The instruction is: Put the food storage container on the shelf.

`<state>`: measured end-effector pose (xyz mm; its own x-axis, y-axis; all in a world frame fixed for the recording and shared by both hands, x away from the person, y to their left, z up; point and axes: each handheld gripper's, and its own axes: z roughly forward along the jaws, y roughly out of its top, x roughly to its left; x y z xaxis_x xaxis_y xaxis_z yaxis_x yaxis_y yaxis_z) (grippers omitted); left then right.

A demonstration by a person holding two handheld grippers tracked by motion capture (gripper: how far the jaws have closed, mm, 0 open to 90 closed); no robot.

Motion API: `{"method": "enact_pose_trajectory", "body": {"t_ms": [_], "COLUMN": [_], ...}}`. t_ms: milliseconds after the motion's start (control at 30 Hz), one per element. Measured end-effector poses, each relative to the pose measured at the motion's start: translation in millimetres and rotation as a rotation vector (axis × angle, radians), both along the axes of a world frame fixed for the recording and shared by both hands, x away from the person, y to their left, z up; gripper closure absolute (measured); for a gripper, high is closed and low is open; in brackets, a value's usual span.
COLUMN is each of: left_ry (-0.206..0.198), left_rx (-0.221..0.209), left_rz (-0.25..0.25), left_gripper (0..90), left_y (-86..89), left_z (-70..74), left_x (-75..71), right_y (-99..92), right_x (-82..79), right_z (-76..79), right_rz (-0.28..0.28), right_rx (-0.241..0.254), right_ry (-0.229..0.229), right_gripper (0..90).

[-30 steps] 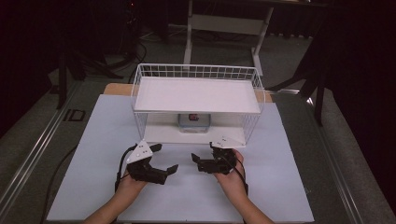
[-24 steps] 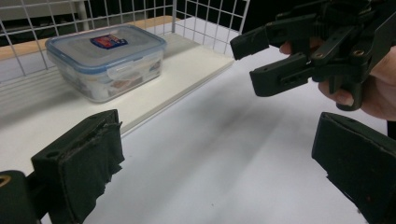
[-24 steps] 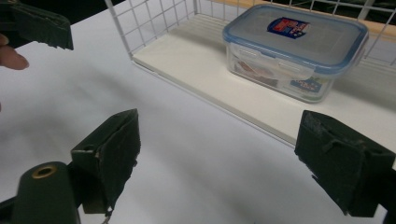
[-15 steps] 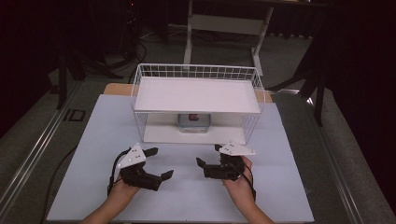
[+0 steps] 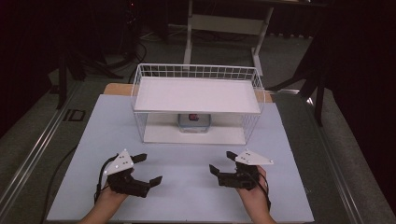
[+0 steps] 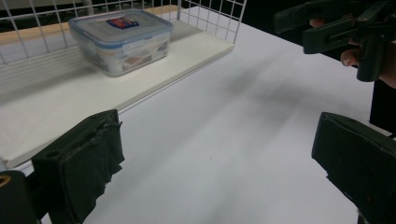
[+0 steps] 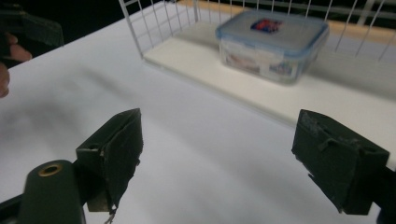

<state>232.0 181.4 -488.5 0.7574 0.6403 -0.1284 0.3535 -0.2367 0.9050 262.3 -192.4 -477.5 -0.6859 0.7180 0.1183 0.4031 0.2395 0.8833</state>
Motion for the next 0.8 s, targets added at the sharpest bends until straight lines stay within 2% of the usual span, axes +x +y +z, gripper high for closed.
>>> {"method": "enact_pose_trajectory", "body": {"t_ms": [67,233,367,533,667,733,800], "left_ry": [0.005,0.018,0.011,0.011,0.011,0.003,0.005], "left_rx": [0.018,0.01,0.007,0.044,0.035,0.029,0.021], "left_rz": [0.012,0.036,0.061,0.087,0.106,0.12,0.133], "left_gripper": [2.9,2.9,2.9,2.9,2.8,2.9,2.9], "left_y": [4.6,19.1,27.7,33.7,38.6,41.7,43.6], "left_z": [-2.0,-7.5,-9.9,-15.9,-21.5,-23.1,-24.5], "left_x": [-2.9,-8.3,-10.2,-14.5,-16.9,-17.3,-17.1], "right_y": [-7.3,-24.6,-39.2,-51.7,-60.4,-64.0,-63.0], "right_x": [-3.6,-13.1,-18.2,-24.3,-25.4,-24.3,-23.5], "right_z": [-0.9,-5.7,-10.1,-15.8,-22.0,-24.4,-27.7], "right_rz": [0.0,-0.019,-0.048,-0.065,-0.082,-0.078,-0.072], "right_rx": [-0.004,-0.016,0.008,-0.012,-0.04,-0.007,-0.039], "right_ry": [0.006,0.01,0.034,0.015,0.003,0.012,-0.001], "right_gripper": [16.1,15.0,14.9,15.0,14.8,14.5,14.5]}}
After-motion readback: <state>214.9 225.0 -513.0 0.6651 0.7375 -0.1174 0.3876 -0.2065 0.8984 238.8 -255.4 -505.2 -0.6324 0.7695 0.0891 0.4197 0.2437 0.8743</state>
